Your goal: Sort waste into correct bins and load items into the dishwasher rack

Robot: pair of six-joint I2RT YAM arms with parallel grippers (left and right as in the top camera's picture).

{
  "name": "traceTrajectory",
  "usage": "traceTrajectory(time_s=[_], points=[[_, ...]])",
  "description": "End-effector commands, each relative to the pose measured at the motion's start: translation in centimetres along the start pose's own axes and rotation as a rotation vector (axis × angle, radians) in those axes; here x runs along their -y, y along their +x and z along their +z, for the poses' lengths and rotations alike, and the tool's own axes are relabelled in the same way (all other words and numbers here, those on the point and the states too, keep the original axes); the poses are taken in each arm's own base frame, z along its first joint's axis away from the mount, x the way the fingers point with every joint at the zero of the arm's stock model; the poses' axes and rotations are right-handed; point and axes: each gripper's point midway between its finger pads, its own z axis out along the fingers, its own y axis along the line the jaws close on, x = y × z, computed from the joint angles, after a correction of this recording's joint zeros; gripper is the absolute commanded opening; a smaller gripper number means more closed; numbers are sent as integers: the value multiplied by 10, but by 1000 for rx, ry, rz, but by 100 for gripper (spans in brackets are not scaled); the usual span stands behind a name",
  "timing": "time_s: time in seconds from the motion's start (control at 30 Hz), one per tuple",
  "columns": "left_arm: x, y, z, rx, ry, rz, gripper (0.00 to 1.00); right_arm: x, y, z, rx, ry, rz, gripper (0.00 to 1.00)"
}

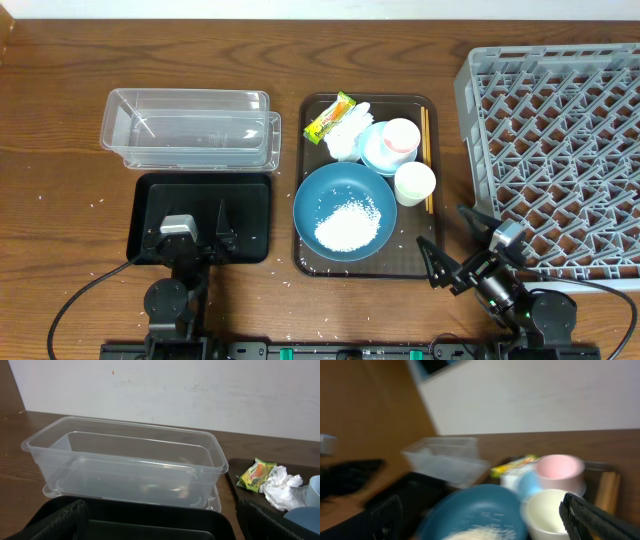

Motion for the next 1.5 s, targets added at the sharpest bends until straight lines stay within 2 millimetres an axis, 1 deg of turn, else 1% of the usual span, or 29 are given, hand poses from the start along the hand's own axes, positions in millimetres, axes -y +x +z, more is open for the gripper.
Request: traceTrajectory(time_s=[0.0, 0.07, 0.13, 0.17, 0.23, 0.3, 0.37, 0.43, 0.53, 0.67, 0.8, 0.87, 1.0, 1.1, 1.23, 1.3, 1.47], points=[[-5, 16, 1, -49, -22, 10, 96, -22, 0, -1, -27, -115, 209, 99], [-5, 16, 1, -49, -22, 10, 97, -23, -10, -1, 12, -115, 238, 99], [-5, 16, 1, -49, -22, 10, 97, -30, -29, -3, 79, -142, 292, 99], [-5, 16, 1, -49, -22, 10, 96, -35, -43, -6, 135, -166, 280, 99], [-5, 16, 1, -49, -22, 10, 97, -41, -66, -11, 228, -184, 262, 99], [-5, 16, 1, -49, -22, 11, 97, -41, -88, -17, 317, -164, 262, 99], [-5, 16, 1, -49, -22, 10, 96, -41, -104, -20, 366, -132, 241, 99], [-5, 16, 1, -49, -22, 10, 96, -46, -117, -22, 378, -115, 196, 99], [-5, 16, 1, -49, -22, 10, 97, -49, -129, -17, 336, -79, 165, 99], [-5, 16, 1, -49, -22, 10, 97, -58, -139, 0, 185, -61, 68, 99], [-5, 16, 1, -49, -22, 10, 97, -48, -146, 19, 24, 19, 65, 99], [-5, 16, 1, -49, -22, 10, 97, -42, -149, 28, -58, 54, 35, 99], [-5, 16, 1, -49, -22, 10, 96, -29, -147, 44, -250, 121, -22, 99], [-5, 16, 1, -49, -22, 10, 97, -17, -135, 54, -427, 200, -18, 99], [-5, 16, 1, -49, -22, 10, 96, -12, -104, 65, -691, 285, -77, 99], [-5, 16, 1, -49, -22, 10, 97, -9, -87, 71, -810, 349, -134, 99], [-5, 16, 1, -49, -22, 10, 96, 5, -48, 89, -988, 512, -268, 99]])
